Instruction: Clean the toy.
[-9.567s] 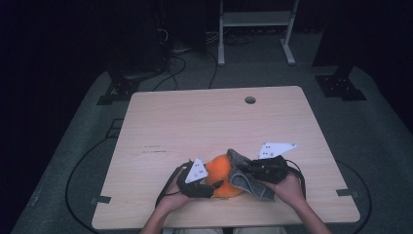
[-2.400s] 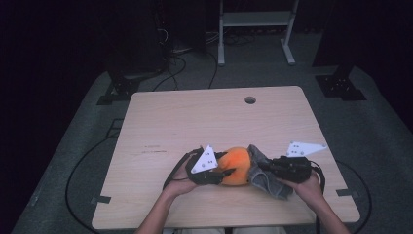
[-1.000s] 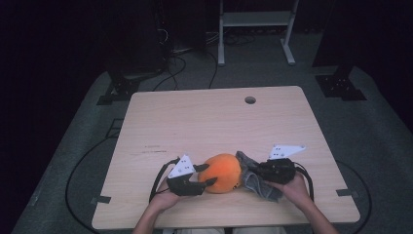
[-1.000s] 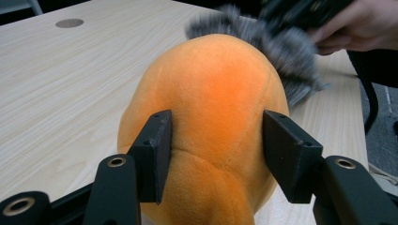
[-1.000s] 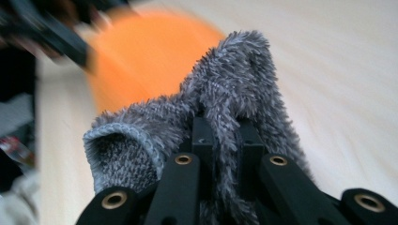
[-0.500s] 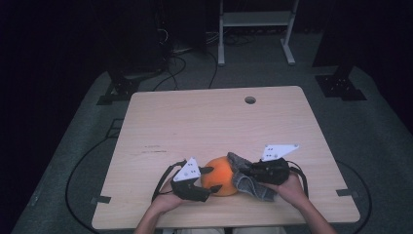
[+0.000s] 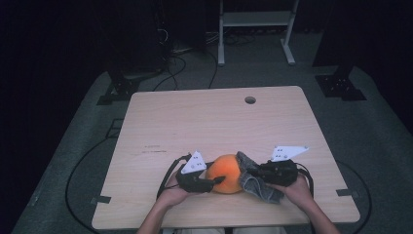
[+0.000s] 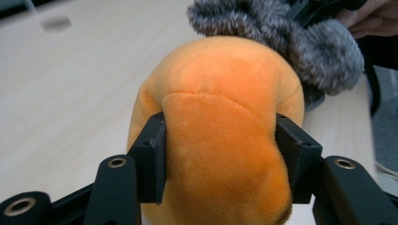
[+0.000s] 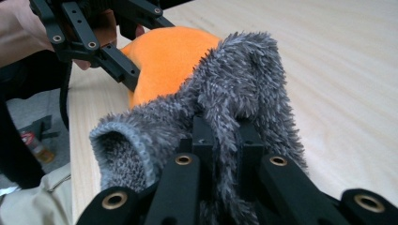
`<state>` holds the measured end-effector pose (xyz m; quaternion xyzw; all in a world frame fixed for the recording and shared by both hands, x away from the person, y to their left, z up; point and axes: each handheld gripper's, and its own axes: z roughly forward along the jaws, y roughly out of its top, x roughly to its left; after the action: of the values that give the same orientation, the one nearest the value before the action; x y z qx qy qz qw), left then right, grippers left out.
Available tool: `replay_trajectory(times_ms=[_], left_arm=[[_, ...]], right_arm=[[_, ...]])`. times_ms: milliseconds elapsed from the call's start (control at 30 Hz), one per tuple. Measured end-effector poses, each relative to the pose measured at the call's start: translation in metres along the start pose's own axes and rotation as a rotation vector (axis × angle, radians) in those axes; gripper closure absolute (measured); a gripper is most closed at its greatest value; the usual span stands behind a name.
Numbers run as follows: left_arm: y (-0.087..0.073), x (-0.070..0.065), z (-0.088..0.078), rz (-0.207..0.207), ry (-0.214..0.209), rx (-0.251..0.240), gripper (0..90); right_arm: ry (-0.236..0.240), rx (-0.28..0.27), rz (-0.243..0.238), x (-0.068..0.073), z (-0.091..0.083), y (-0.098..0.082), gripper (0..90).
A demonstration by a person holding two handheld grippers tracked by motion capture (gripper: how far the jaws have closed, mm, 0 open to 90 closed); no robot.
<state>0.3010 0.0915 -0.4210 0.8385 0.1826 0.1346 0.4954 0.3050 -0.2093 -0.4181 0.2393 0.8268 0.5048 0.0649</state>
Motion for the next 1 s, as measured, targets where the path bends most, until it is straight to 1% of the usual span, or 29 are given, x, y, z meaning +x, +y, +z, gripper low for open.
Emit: replay_trajectory(times_ms=[33,67,100,133,167,200,233,267,300,333,367,400,433,467,500,567,600,633,667,700,733,767,800,833,867,900,933,967,1000], left_arm=[[0.006,0.002,0.003,0.055,0.015,0.021,44.7],[0.006,0.002,0.003,0.055,0.015,0.021,44.3],[0.013,0.001,0.011,0.104,0.026,0.064,43.6],[0.013,0.001,0.011,0.104,0.026,0.064,42.9],[0.018,-0.003,0.018,0.145,0.024,0.072,42.5],[0.018,-0.003,0.018,0.145,0.024,0.072,42.4],[0.017,-0.004,0.02,0.164,0.038,0.097,42.4],[0.014,-0.002,0.018,0.143,0.03,0.09,42.5],[0.009,0.001,0.015,0.127,0.023,0.086,42.6],[0.005,0.002,0.014,0.121,0.022,0.087,42.6],[-0.002,0.004,0.01,0.11,0.021,0.094,42.6],[-0.002,0.004,0.01,0.11,0.021,0.094,42.5],[-0.014,0.008,0.004,0.078,0.016,0.09,42.5],[-0.014,0.008,0.004,0.078,0.016,0.09,42.3],[-0.023,0.011,-0.001,0.037,0.004,0.075,41.7],[-0.025,0.011,-0.004,0.015,-0.023,0.076,36.3],[-0.023,0.011,-0.006,-0.001,-0.037,0.078,30.1],[-0.02,0.011,-0.007,-0.03,-0.049,0.068,23.6],[-0.016,0.013,-0.011,-0.061,-0.067,0.031,19.5],[-0.012,0.015,-0.014,-0.081,-0.074,-0.026,19.3],[-0.012,0.015,-0.014,-0.081,-0.074,-0.026,20.2],[-0.004,0.016,-0.015,-0.082,-0.052,-0.041,22.5],[-0.004,0.016,-0.015,-0.082,-0.052,-0.041,23.2],[-0.002,0.016,-0.009,-0.065,-0.04,0.014,23.2],[-0.002,0.016,-0.009,-0.065,-0.04,0.014,23.1],[-0.005,0.016,-0.005,-0.067,-0.043,0.026,23.3],[-0.005,0.016,-0.005,-0.067,-0.043,0.026,25.1],[-0.01,0.016,-0.004,-0.089,-0.04,0.025,27.7],[-0.012,0.016,-0.004,-0.099,-0.036,0.023,28.8]], right_arm=[[-0.019,-0.019,-0.008,0.001,-0.003,0.007,81.6],[-0.013,-0.035,-0.015,0.002,-0.003,0.011,81.6],[-0.004,-0.051,-0.025,0.004,-0.002,0.016,81.6],[0.013,-0.058,-0.037,0.009,0.001,0.021,81.6],[0.023,-0.058,-0.06,0.014,0.007,0.028,81.6],[0.023,-0.058,-0.06,0.014,0.007,0.028,81.6],[0.01,-0.032,-0.121,0.025,0.018,0.036,81.6],[-0.001,-0.019,-0.136,0.027,0.021,0.038,81.6],[0.0,-0.016,-0.129,0.025,0.022,0.038,81.6],[-0.004,-0.013,-0.117,0.021,0.022,0.036,81.6],[-0.023,-0.005,-0.115,0.019,0.022,0.034,81.6],[-0.056,0.009,-0.106,0.012,0.02,0.03,81.6],[-0.062,0.006,-0.074,0.005,0.019,0.026,81.5],[-0.064,0.005,-0.043,-0.001,0.017,0.021,81.6],[-0.07,0.01,-0.025,-0.004,0.016,0.018,81.6],[-0.05,0.001,-0.004,-0.006,0.017,0.013,81.6],[-0.047,0.009,-0.014,-0.003,0.019,0.013,81.6],[-0.055,0.018,-0.034,0.001,0.02,0.014,81.6],[-0.062,0.026,-0.056,0.005,0.022,0.015,81.6],[-0.053,0.028,-0.069,0.007,0.022,0.017,81.6],[-0.044,0.029,-0.079,0.01,0.023,0.018,81.5],[-0.041,0.033,-0.09,0.012,0.024,0.019,81.5],[-0.041,0.033,-0.09,0.012,0.024,0.019,81.5],[-0.035,0.029,-0.108,0.015,0.026,0.019,81.5],[-0.035,0.028,-0.112,0.015,0.026,0.018,81.5],[-0.04,0.027,-0.109,0.014,0.025,0.016,81.4],[-0.04,0.027,-0.109,0.014,0.025,0.016,81.4],[-0.034,0.018,-0.088,0.009,0.023,0.011,81.5],[-0.042,0.015,-0.072,0.006,0.022,0.007,81.4]])
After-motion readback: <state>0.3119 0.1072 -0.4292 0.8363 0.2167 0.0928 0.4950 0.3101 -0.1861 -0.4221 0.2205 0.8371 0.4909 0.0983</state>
